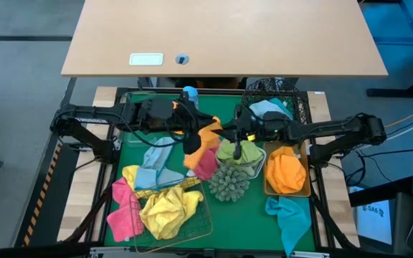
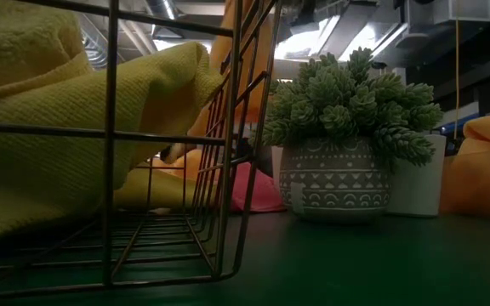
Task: Sort microfiber towel by color & place in baskets
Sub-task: Put the orange microfiber cloth into the orange bin
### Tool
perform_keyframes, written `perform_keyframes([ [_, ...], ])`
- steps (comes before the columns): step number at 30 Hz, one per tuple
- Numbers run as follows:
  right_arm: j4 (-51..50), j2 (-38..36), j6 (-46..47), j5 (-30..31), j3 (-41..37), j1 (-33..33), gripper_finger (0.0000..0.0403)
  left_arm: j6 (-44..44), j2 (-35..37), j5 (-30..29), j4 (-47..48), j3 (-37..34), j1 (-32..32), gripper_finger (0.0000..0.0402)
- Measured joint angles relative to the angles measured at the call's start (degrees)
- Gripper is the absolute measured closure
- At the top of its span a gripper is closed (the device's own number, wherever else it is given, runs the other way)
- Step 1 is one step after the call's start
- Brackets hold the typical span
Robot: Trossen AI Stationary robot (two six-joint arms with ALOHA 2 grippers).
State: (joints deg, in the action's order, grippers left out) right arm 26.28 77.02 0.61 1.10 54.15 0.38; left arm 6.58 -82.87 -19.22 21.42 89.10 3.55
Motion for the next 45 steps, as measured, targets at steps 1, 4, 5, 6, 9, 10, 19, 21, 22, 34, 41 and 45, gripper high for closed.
perform_keyframes([
  [1,-1.8,-1.1,0.7,-0.7,0.0,0.0,0.0395,1.7,0.0,-0.3,0.1,0.0,0.0,0.0369],
  [4,-8.3,-5.3,3.2,-2.1,0.0,0.0,0.0396,3.6,0.0,-0.6,1.1,0.0,0.0,0.0361],
  [5,-10.7,-6.9,4.5,-2.4,0.0,0.0,0.0396,3.6,0.0,-0.6,1.6,0.0,0.0,0.0360],
  [6,-13.3,-8.6,6.0,-3.0,0.0,0.0,0.0396,3.5,0.0,-0.6,2.2,0.0,0.0,0.0358],
  [9,-20.2,-13.7,10.3,-5.9,0.0,0.0,0.0400,3.4,0.0,-0.6,3.7,0.0,0.0,0.0357],
  [10,-21.9,-15.4,11.8,-6.9,0.0,0.0,0.0399,3.4,0.0,-0.6,4.0,0.0,0.0,0.0357],
  [19,-29.0,-28.2,28.0,-16.5,0.0,0.0,0.0401,3.4,0.0,-0.6,4.0,0.0,0.0,0.0357],
  [21,-30.4,-30.6,31.8,-19.0,0.6,0.0,0.0401,3.4,0.0,-0.6,4.1,0.0,0.0,0.0357],
  [22,-31.4,-31.6,33.5,-20.3,1.1,0.0,0.0401,3.4,0.0,-0.6,4.1,0.0,0.0,0.0357],
  [34,-69.8,-38.3,37.6,-23.6,19.5,0.0,0.0402,3.4,0.0,-0.7,4.3,0.0,0.0,0.0356],
  [41,-90.3,-38.3,34.3,-7.5,29.9,0.0,0.0402,3.4,0.0,-0.7,4.3,0.0,0.0,0.0356],
  [45,-96.6,-38.4,31.8,1.0,28.4,0.0,0.0402,3.4,0.0,-0.7,4.4,0.0,0.0,0.0356],
])
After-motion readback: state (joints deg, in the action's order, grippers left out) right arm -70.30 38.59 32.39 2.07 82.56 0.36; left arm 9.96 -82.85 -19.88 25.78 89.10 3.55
